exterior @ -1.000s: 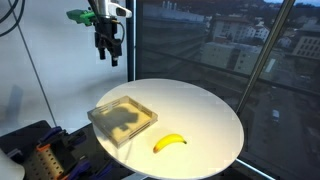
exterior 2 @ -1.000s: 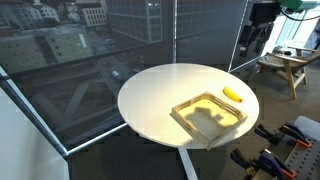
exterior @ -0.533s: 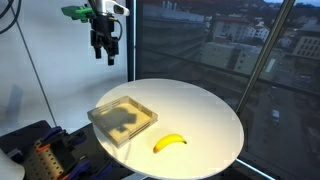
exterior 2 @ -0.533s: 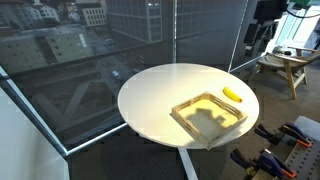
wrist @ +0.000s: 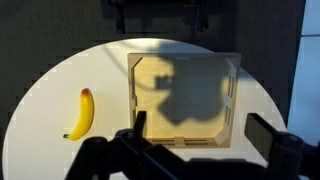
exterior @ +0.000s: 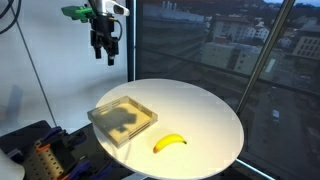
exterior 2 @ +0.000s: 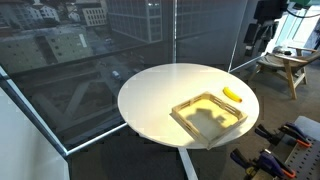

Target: Put the banana on the table

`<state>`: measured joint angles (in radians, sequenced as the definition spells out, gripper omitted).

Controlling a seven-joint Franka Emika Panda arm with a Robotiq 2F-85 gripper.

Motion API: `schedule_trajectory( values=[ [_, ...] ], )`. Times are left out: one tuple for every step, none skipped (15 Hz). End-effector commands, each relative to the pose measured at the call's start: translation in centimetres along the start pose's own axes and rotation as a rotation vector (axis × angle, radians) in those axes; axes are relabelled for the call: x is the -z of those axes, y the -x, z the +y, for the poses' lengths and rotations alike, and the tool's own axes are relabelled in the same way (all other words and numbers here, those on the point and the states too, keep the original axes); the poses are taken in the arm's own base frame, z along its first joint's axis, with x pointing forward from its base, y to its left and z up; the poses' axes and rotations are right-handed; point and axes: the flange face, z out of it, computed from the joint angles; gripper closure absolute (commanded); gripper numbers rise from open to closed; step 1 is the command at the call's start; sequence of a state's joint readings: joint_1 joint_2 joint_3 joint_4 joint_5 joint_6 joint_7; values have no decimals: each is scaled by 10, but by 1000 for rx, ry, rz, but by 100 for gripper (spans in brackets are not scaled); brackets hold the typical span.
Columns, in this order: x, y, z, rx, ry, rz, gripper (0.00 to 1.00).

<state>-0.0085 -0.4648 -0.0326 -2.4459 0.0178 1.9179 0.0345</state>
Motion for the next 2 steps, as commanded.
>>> schedule_trajectory(
  values=[
    [0, 0, 0, 0, 0, -1, 0],
    [0, 0, 0, 0, 0, -1, 0]
  ],
)
